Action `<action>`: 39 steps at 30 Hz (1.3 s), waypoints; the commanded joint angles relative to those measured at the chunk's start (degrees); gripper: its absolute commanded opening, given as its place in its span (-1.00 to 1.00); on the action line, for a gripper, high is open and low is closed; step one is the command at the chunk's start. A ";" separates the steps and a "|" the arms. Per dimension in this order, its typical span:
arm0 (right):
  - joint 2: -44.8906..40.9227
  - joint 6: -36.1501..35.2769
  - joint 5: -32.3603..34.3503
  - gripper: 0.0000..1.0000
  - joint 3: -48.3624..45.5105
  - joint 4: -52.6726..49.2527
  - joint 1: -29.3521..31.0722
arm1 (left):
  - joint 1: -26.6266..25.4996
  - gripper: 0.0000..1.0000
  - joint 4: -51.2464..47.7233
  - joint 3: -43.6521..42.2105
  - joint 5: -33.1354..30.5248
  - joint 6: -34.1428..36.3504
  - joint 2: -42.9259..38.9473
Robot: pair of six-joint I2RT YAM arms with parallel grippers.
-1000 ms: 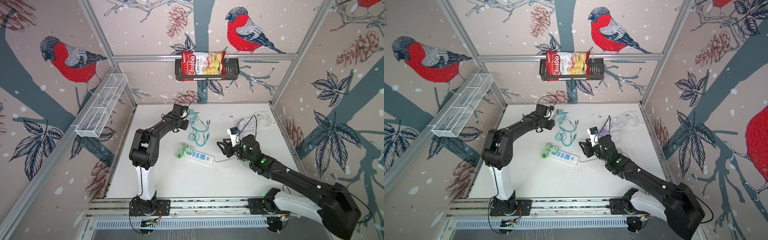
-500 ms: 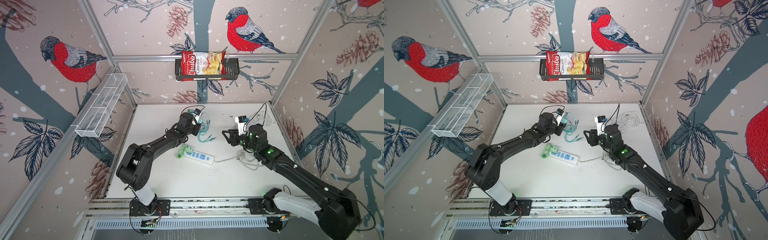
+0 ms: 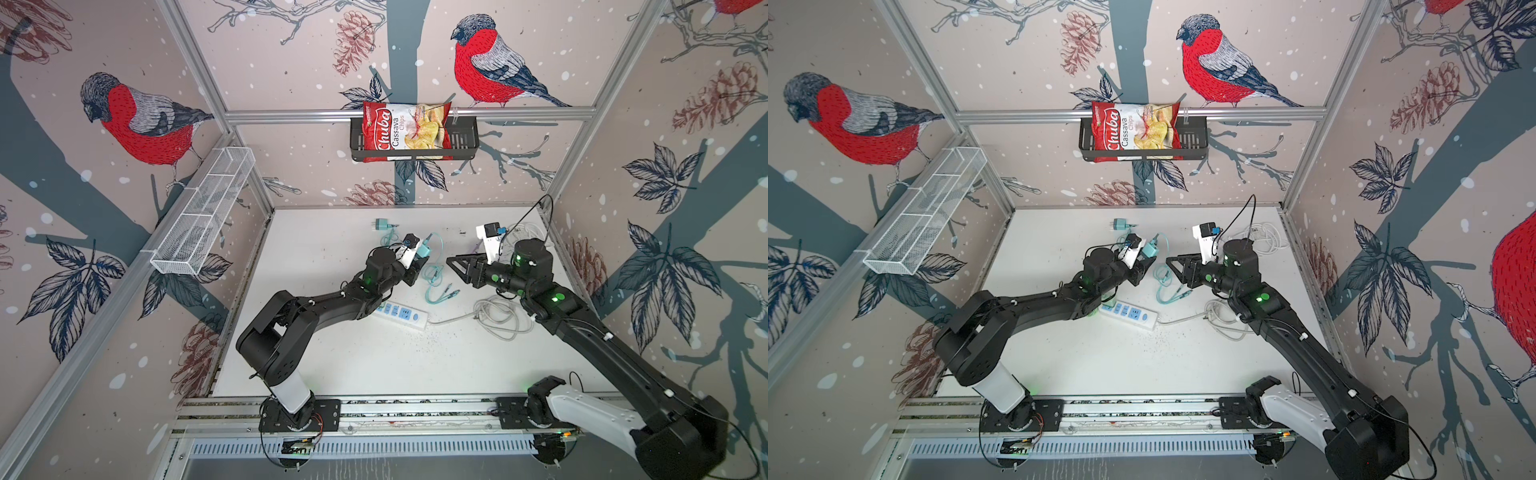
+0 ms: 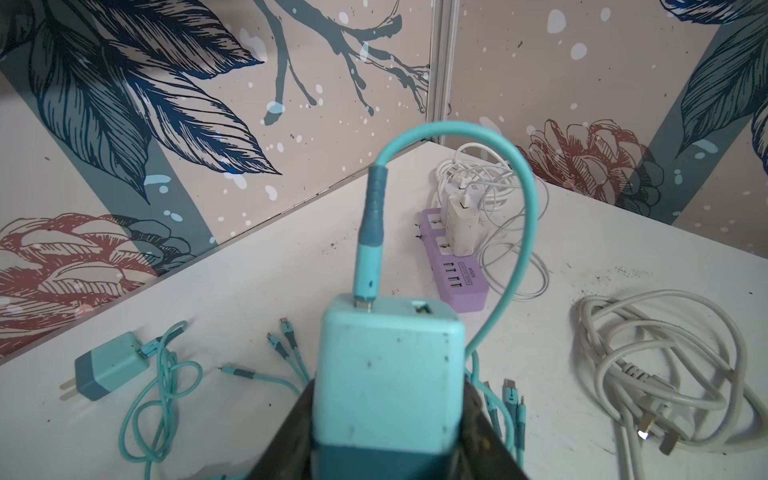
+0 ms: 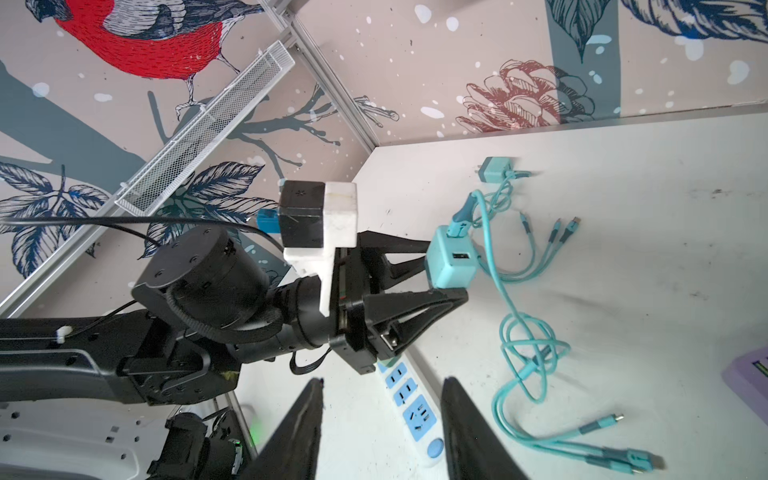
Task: Insert the plug
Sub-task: 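Lift the teal charger with the left gripper while the right moves toward it, then close the right gripper on the teal charger while the left still holds it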
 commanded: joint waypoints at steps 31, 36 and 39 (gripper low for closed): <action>10.27 -6.40 9.15 0.06 10.13 -7.86 2.54 | -1.92 -0.43 12.17 -7.84 -0.90 3.22 -3.43; 12.52 -8.90 12.88 0.10 13.32 -10.88 2.58 | -1.98 -0.43 12.77 -8.34 -0.13 3.16 -3.90; 15.55 -10.10 11.05 0.11 15.30 -11.18 2.52 | -2.07 -0.45 13.34 -8.77 0.01 3.15 -4.08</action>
